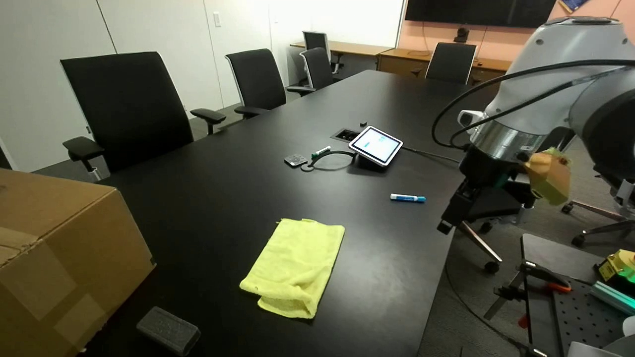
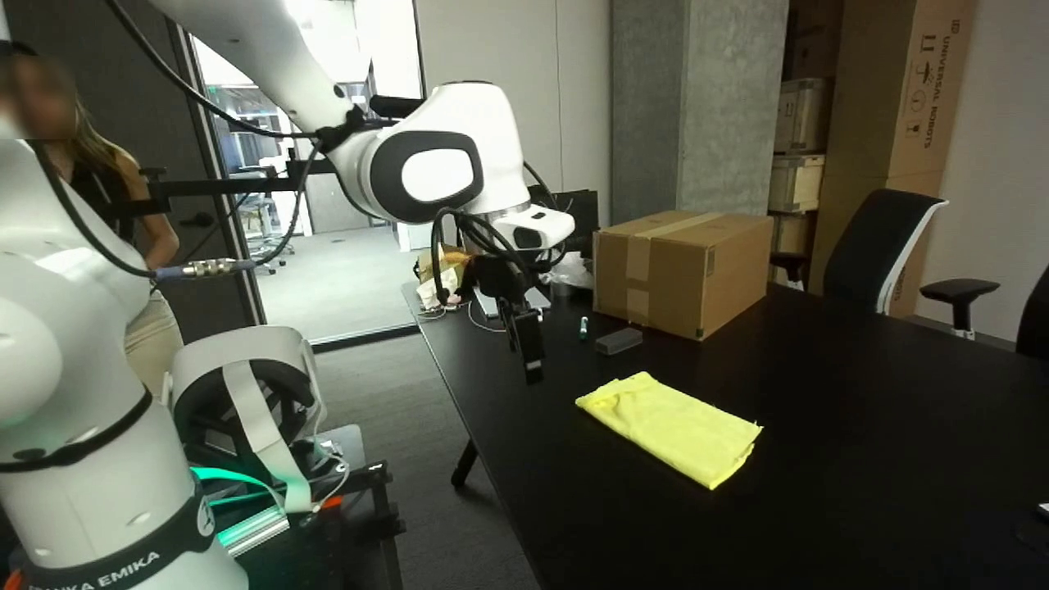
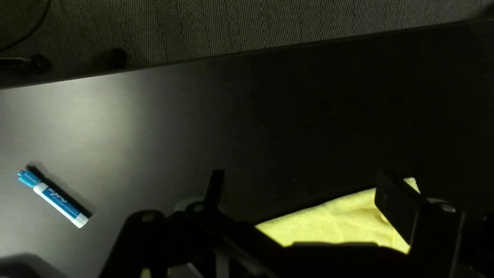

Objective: Fold the towel on the table

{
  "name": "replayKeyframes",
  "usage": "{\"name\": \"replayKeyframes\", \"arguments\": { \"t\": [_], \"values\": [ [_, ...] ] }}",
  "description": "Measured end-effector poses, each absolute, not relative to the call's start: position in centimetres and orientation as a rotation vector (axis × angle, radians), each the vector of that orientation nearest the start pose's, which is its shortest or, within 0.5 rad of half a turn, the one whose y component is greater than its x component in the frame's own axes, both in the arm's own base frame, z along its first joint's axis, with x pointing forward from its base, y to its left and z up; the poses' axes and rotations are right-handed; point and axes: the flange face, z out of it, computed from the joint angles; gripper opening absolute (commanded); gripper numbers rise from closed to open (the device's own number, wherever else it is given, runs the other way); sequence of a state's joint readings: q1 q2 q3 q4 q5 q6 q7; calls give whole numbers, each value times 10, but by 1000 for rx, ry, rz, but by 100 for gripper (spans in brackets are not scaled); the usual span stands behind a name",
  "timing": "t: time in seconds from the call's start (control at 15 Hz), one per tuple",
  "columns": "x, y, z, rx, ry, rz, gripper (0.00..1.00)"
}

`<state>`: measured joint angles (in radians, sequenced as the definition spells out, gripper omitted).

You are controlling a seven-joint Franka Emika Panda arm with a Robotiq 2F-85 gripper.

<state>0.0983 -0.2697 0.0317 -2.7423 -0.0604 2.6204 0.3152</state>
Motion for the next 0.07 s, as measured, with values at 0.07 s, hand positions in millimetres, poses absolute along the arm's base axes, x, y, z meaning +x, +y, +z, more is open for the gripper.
{"name": "replayKeyframes", "arguments": {
  "t": [0.07],
  "values": [
    [397,53,318,-3133,212,-246,100]
  ]
}}
